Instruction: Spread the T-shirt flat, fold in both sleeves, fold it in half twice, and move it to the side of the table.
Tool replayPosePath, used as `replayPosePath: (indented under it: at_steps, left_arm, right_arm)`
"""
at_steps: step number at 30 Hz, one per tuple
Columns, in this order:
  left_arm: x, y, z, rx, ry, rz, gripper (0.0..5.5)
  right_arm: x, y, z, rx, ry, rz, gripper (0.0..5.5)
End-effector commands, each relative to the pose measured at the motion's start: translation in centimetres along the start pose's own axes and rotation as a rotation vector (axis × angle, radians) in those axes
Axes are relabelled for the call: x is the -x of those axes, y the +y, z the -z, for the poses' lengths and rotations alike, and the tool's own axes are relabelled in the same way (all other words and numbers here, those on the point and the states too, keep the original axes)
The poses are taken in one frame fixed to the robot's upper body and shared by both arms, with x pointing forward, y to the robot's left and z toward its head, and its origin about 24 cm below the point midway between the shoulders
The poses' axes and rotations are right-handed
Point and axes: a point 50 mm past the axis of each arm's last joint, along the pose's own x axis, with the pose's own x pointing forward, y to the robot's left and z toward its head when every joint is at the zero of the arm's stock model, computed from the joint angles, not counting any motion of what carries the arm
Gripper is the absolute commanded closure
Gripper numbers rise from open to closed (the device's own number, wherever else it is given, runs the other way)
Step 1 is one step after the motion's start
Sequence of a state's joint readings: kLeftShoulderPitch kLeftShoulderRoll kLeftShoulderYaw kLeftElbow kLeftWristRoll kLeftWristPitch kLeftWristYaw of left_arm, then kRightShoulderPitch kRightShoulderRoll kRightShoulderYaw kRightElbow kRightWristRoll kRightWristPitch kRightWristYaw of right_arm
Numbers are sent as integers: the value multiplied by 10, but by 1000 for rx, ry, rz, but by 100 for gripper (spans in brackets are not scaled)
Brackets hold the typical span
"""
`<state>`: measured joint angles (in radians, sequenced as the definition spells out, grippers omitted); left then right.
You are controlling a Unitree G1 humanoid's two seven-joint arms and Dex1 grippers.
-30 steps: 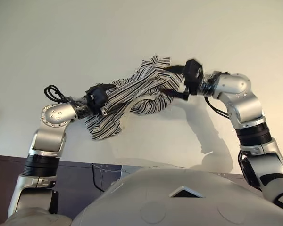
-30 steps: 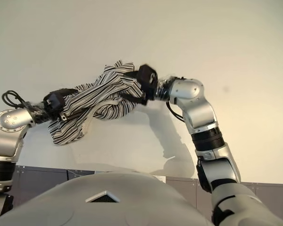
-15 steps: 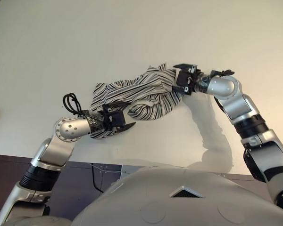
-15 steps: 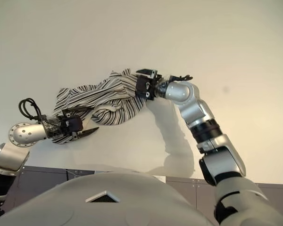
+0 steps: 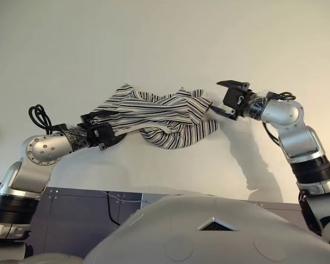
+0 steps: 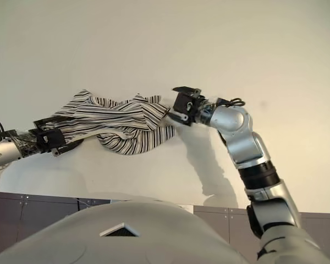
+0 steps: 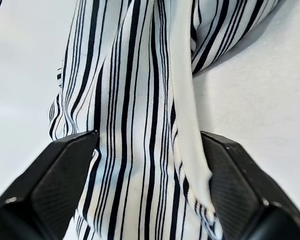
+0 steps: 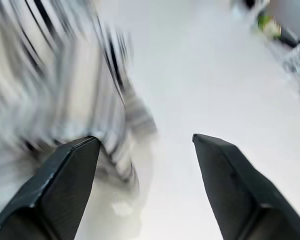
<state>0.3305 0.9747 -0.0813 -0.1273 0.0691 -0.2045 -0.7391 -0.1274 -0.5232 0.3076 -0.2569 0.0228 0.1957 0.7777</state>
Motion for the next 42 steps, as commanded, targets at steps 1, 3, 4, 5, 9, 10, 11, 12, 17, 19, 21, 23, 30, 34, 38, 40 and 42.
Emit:
replayPosePath:
  at_steps: [1,3,4,5,9,10,11,12,17,19,21,23,30,34,38,40,42]
  left_arm:
    - [3,-52,9,138,61,211,190]
    - [5,-42,-4,193,-23,163,190]
    - [6,-35,-12,221,-64,142,190]
    - [7,-31,-15,227,-76,132,190]
    - [11,-30,6,135,100,134,190]
    - [12,-32,14,104,158,147,190]
    - [13,-35,22,81,208,163,190]
    - [14,-39,28,65,240,190,190]
    - [17,-68,22,177,167,356,190]
    - [16,-72,18,278,125,382,190]
    - [13,-62,17,408,69,347,190]
    - [10,-46,8,438,-24,261,190]
    - [9,17,-64,301,-365,-39,190]
    - [-12,26,-32,185,-127,-173,190]
    - [-28,-26,-1,60,46,48,190]
    - [-27,-46,5,23,58,150,190]
    - [-26,-51,0,42,2,171,190]
  right_arm:
    - [12,21,-8,-59,1,-83,214]
    - [9,30,5,-44,82,-78,214]
    - [5,37,14,-52,127,-69,214]
    - [1,43,24,-49,170,-63,214]
    - [-9,46,55,-54,319,74,214]
    - [-8,46,57,-57,331,84,214]
    - [-7,47,58,-56,340,80,214]
    - [-6,48,59,-49,346,73,214]
    - [-4,34,65,-17,389,113,214]
    - [-5,24,66,-12,391,145,214]
    - [-7,14,65,-6,387,174,214]
    - [-7,8,66,1,384,177,214]
    - [-3,10,78,2,411,167,214]
    - [-5,12,80,7,410,157,214]
    - [-11,6,80,17,410,176,214]
    - [-16,1,81,12,414,193,214]
    - [-20,-7,85,-2,432,228,214]
